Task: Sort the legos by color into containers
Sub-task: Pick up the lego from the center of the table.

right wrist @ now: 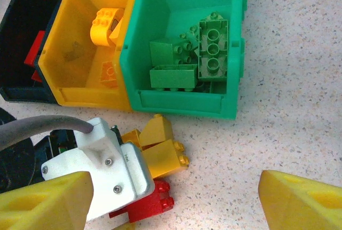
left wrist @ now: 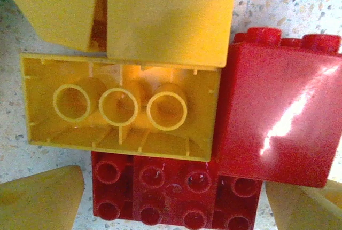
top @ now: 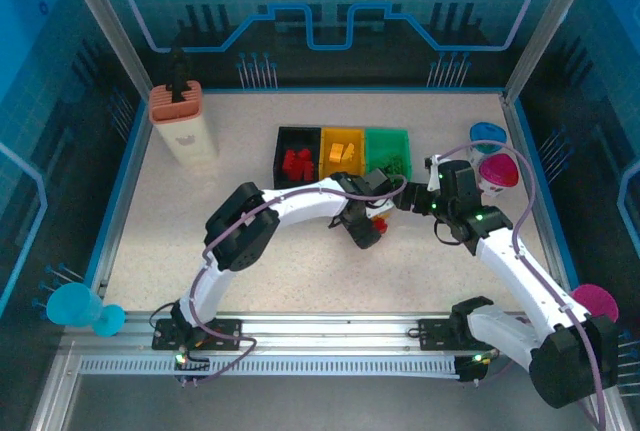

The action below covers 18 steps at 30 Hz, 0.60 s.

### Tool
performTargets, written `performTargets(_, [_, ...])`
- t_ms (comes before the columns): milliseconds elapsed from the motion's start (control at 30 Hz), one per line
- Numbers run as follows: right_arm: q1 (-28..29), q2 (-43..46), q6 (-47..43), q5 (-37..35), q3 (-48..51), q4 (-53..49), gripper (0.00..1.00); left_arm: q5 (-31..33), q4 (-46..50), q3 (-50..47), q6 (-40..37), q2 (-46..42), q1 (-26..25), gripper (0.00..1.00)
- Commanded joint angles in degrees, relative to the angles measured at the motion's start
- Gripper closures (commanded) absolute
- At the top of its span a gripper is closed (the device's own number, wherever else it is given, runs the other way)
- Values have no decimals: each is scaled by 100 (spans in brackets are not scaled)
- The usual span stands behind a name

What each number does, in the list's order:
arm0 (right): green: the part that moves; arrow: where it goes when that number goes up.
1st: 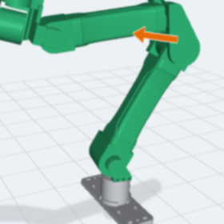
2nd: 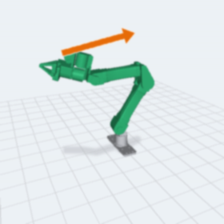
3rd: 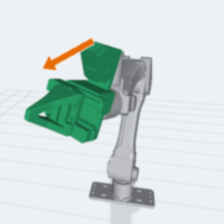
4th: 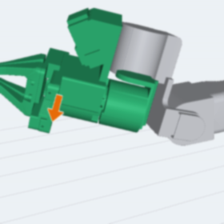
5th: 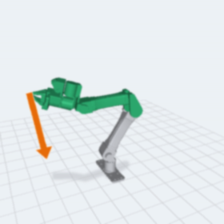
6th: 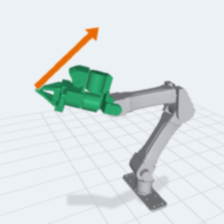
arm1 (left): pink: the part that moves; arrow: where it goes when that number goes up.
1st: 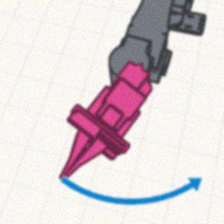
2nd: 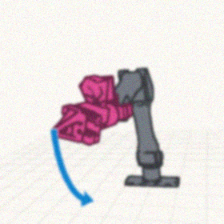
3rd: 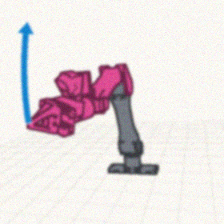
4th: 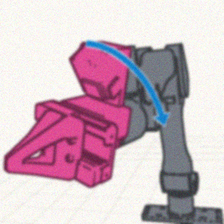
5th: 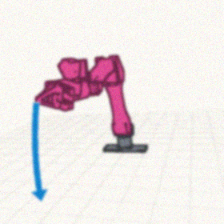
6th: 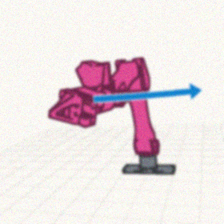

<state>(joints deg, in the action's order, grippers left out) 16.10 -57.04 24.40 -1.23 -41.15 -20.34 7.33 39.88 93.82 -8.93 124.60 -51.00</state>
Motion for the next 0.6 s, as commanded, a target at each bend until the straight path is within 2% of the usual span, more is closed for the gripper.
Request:
performTargets(0, [19,131,-20,370,35,111,18,84,211,175,-157,246,31,13])
performTargets(133, [24,155,7,375,67,109,18,143,262,174,-187,267,44,19])
performTargets(300, [12,201,29,385,98,90,19,145,191,75,-214,167,77,38])
performTargets(400, [10,243,25,370,97,65,19,135,237,20,-190,0,88,40])
performTargets(567, [2,298,38,348,136,39,19,-577,-131,-548,77,-756,315,40])
